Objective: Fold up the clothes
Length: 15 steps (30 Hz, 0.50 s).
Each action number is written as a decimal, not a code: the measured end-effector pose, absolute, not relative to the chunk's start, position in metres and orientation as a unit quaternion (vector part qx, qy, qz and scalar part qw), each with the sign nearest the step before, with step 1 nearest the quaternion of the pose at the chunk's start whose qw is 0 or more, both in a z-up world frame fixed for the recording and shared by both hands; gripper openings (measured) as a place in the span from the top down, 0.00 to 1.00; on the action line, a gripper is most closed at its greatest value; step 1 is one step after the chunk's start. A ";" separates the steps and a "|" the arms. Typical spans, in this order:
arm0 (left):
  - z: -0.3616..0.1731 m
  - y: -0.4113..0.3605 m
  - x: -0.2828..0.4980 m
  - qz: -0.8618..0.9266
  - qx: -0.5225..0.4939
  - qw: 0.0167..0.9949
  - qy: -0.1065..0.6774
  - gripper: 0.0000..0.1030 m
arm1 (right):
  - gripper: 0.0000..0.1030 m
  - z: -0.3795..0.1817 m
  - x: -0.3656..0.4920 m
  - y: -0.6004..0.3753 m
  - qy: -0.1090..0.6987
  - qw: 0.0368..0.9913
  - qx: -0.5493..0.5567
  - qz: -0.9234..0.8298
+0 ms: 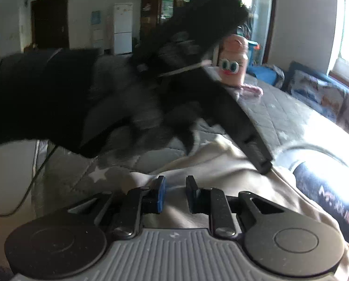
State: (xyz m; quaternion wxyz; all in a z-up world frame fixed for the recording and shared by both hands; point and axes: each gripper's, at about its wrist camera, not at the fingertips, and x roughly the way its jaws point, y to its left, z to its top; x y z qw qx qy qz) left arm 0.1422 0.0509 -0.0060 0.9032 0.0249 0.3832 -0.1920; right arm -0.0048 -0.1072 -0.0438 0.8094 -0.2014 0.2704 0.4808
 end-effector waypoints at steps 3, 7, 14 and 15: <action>-0.006 0.050 0.143 -0.191 0.024 0.904 0.383 0.80 | 0.86 -0.043 -0.011 -0.105 0.268 0.805 -0.194 0.491; -0.008 0.050 0.143 -0.187 0.023 0.905 0.383 0.77 | 0.87 -0.046 -0.017 -0.105 0.268 0.804 -0.197 0.493; -0.008 0.053 0.132 -0.176 0.011 0.913 0.369 0.73 | 0.85 -0.034 -0.021 -0.135 0.282 0.812 -0.170 0.482; -0.006 0.053 0.128 -0.176 0.011 0.915 0.364 0.73 | 0.85 -0.032 -0.020 -0.141 0.283 0.817 -0.165 0.474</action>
